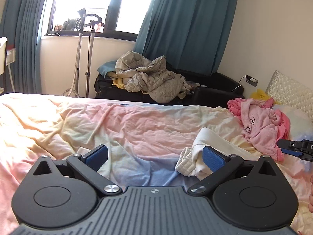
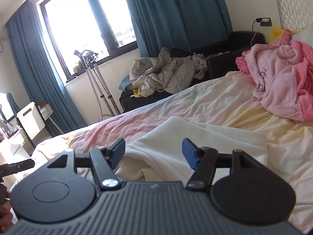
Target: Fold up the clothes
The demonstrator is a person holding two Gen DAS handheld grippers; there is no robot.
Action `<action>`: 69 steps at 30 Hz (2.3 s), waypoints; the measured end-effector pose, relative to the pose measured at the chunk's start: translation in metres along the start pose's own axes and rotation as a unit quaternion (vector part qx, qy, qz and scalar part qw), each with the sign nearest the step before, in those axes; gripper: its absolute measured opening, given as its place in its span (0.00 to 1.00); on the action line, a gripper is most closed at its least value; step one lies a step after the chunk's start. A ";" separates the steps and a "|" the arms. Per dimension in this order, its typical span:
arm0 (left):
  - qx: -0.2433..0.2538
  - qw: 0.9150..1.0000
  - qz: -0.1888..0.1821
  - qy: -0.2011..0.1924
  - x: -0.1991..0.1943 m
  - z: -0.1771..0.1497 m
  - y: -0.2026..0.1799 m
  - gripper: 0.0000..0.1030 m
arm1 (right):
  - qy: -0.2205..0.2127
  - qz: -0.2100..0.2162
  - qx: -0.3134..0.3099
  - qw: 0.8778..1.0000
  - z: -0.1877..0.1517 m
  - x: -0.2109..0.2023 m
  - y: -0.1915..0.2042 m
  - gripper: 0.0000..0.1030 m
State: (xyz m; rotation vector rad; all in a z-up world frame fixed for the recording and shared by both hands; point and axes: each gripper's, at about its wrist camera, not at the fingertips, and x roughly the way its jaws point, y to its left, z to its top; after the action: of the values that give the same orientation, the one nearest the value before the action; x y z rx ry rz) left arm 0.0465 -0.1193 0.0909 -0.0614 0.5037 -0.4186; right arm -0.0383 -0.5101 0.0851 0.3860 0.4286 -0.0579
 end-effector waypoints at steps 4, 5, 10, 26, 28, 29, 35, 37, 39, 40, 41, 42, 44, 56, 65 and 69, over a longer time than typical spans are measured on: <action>0.015 0.999 0.045 -0.017 -0.034 -0.002 0.024 1.00 | -0.004 0.025 -0.034 0.999 -0.007 0.004 0.056 0.64; 0.017 0.998 0.056 -0.021 -0.041 -0.003 0.030 1.00 | -0.007 0.030 -0.043 0.999 -0.010 0.005 0.070 0.64; 0.041 0.994 0.093 -0.028 -0.064 -0.014 0.052 1.00 | -0.021 0.063 -0.082 0.994 -0.030 0.016 0.133 0.64; 0.039 0.982 0.150 -0.104 -0.057 -0.050 0.102 1.00 | -0.054 0.089 -0.114 0.988 -0.110 0.070 0.208 0.68; 0.037 0.981 0.156 -0.111 -0.054 -0.052 0.106 1.00 | -0.050 0.085 -0.114 0.989 -0.119 0.078 0.208 0.69; 0.035 0.980 0.159 -0.115 -0.052 -0.052 0.108 1.00 | -0.052 0.079 -0.126 0.988 -0.123 0.083 0.211 0.69; 0.018 0.977 0.183 -0.112 -0.043 -0.052 0.121 1.00 | -0.052 0.084 -0.158 0.982 -0.140 0.109 0.225 0.69; 0.009 0.977 0.186 -0.108 -0.043 -0.054 0.125 1.00 | -0.056 0.085 -0.158 0.982 -0.142 0.113 0.225 0.69; -0.002 0.977 0.185 -0.104 -0.044 -0.056 0.128 1.00 | -0.053 0.085 -0.156 0.983 -0.143 0.115 0.225 0.69; -0.005 0.977 0.185 -0.104 -0.045 -0.056 0.128 1.00 | -0.052 0.084 -0.157 0.983 -0.145 0.115 0.226 0.69; -0.006 0.977 0.184 -0.104 -0.046 -0.057 0.128 1.00 | -0.052 0.084 -0.159 0.982 -0.145 0.115 0.226 0.69; -0.005 0.977 0.184 -0.103 -0.046 -0.058 0.128 1.00 | -0.052 0.084 -0.161 0.982 -0.146 0.113 0.227 0.70; -0.004 0.978 0.185 -0.099 -0.045 -0.060 0.127 1.00 | -0.054 0.086 -0.165 0.981 -0.148 0.110 0.229 0.73; 0.009 0.979 0.180 -0.096 -0.052 -0.072 0.117 1.00 | -0.058 0.062 -0.169 0.982 -0.150 0.100 0.230 0.90; 0.023 0.977 0.181 -0.110 -0.053 -0.081 0.112 1.00 | -0.074 0.070 -0.176 0.979 -0.156 0.091 0.234 1.00; 0.025 0.978 0.178 -0.109 -0.053 -0.082 0.110 1.00 | -0.066 0.066 -0.186 0.978 -0.159 0.092 0.236 1.00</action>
State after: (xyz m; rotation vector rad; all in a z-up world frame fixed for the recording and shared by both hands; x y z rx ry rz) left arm 0.0061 0.0064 0.0260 0.0321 0.2784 -0.0708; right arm 0.0148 -0.2291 -0.0032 0.0389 0.2740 0.1239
